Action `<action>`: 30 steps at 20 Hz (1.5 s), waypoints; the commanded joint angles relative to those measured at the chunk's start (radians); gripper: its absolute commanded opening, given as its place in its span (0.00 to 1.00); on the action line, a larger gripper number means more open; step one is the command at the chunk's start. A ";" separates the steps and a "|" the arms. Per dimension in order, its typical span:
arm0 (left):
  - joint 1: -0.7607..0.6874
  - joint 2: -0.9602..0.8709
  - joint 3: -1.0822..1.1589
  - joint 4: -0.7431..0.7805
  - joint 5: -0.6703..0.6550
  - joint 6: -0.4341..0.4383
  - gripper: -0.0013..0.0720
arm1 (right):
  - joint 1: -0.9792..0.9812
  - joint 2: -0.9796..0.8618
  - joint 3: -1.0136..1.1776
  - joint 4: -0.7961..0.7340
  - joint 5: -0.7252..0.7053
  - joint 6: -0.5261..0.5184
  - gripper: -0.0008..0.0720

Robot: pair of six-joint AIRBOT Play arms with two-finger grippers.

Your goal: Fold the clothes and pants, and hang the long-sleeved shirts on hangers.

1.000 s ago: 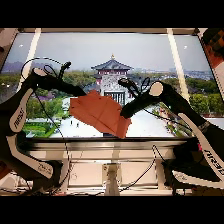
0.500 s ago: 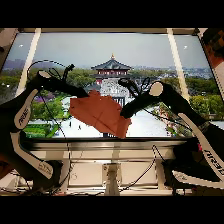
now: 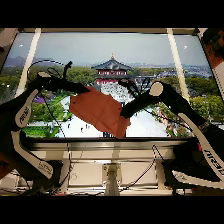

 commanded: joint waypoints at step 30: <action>0.097 1.154 -0.617 0.259 0.113 -0.121 0.03 | -0.009 0.236 0.222 -0.057 0.117 0.016 0.02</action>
